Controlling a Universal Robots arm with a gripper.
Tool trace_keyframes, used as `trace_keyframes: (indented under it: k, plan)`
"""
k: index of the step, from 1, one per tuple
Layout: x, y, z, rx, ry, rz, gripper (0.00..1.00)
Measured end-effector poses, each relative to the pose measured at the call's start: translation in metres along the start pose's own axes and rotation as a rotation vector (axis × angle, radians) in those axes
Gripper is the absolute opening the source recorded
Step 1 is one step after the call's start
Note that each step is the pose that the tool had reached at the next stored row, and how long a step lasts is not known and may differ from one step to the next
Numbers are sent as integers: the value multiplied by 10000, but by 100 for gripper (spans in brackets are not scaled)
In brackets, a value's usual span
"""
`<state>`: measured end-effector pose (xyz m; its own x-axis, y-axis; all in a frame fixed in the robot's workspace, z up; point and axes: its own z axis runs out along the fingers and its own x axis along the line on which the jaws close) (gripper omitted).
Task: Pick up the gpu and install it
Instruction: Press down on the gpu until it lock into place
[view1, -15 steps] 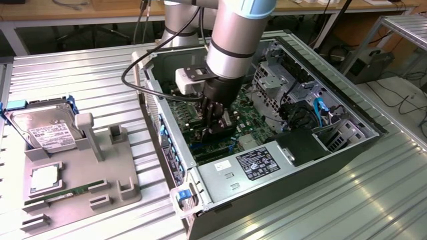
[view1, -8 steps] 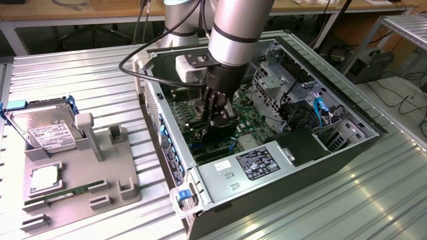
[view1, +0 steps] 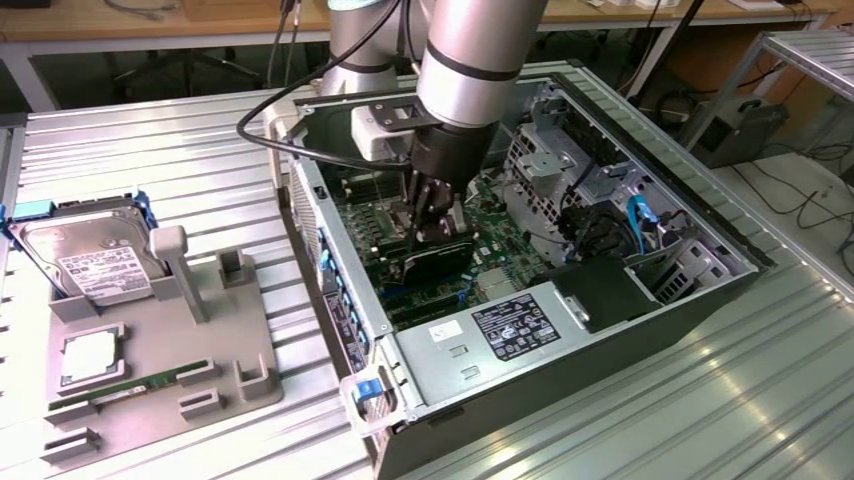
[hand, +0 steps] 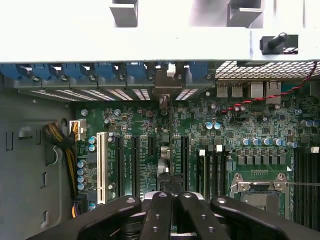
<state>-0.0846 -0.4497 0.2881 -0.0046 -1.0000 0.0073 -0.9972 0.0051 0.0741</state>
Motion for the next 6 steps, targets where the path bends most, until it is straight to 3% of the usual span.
trace_keyframes:
  k: [6]
  plan:
    - [0, 0, 0, 0, 0, 0, 11]
